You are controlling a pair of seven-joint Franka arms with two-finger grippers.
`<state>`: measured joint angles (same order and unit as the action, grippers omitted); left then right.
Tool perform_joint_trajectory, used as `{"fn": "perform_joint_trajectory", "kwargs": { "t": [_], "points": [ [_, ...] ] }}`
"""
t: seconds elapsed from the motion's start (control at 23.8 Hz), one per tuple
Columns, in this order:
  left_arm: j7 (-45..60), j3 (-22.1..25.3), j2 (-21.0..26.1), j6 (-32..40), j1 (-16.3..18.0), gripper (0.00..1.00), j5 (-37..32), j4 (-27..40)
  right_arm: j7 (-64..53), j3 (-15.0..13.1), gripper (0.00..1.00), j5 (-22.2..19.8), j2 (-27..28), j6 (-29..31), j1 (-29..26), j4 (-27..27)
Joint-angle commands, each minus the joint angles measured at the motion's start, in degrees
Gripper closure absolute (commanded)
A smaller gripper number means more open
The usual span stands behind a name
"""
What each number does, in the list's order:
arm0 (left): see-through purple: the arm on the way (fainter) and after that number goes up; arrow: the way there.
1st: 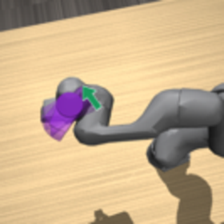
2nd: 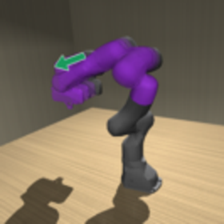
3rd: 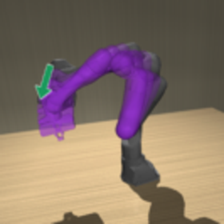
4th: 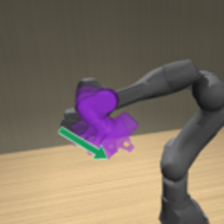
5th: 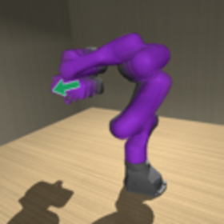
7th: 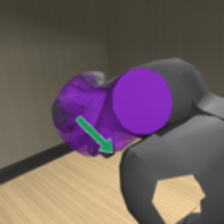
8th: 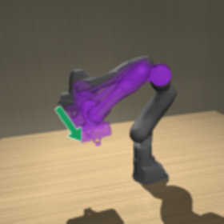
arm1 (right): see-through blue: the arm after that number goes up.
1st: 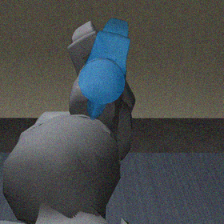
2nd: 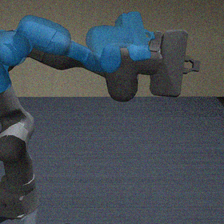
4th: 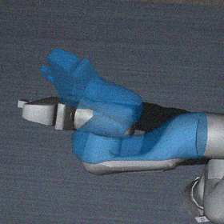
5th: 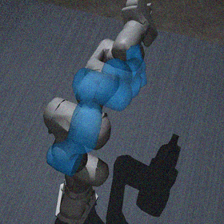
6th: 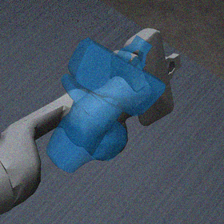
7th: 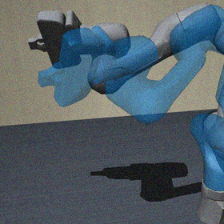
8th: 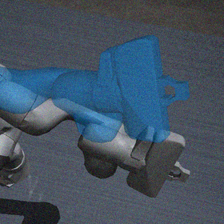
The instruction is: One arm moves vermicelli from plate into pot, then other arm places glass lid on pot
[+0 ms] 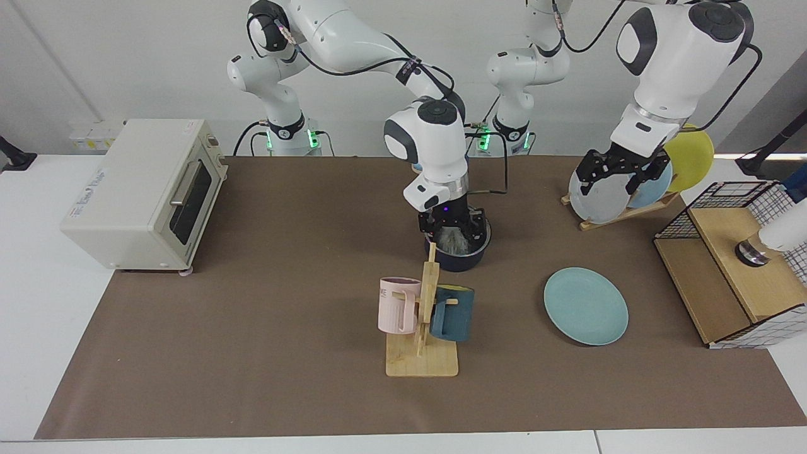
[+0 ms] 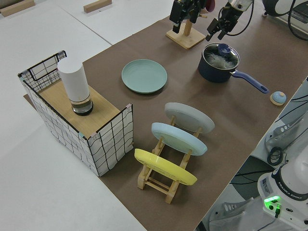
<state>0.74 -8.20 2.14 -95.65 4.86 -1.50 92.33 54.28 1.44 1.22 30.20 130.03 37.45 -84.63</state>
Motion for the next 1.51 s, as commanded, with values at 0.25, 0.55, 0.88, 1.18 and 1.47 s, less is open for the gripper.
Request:
{"fn": "perform_joint_trajectory", "kwargs": {
  "t": [0.25, 0.55, 0.88, 1.18, 1.47],
  "points": [
    [0.3, -0.1, 0.0, 1.1, 0.2, 0.00, 0.4, -0.8, -1.6, 0.6, 0.04, 1.2, 1.1, 2.2, -0.5, -1.2],
    [0.3, -0.1, 0.0, 1.1, 0.2, 0.00, 0.4, -0.8, -1.5, 0.5, 0.03, 1.2, 1.0, 2.7, -0.2, -2.4],
    [0.3, -0.1, 0.0, 1.1, 0.2, 0.00, 0.4, -0.8, -1.5, 0.5, 0.02, 1.1, 1.0, 2.3, 0.2, -1.9],
    [0.3, -0.1, 0.0, 1.1, 0.2, 0.00, 0.4, -0.8, -1.2, 0.4, 0.02, 0.5, -2.7, -1.3, 0.3, -1.8],
    [0.3, -0.1, 0.0, 1.1, 0.2, 0.00, 0.4, -0.8, -1.6, -0.1, 0.02, -1.4, -9.5, -9.8, -1.2, -3.3]
  ]
}}
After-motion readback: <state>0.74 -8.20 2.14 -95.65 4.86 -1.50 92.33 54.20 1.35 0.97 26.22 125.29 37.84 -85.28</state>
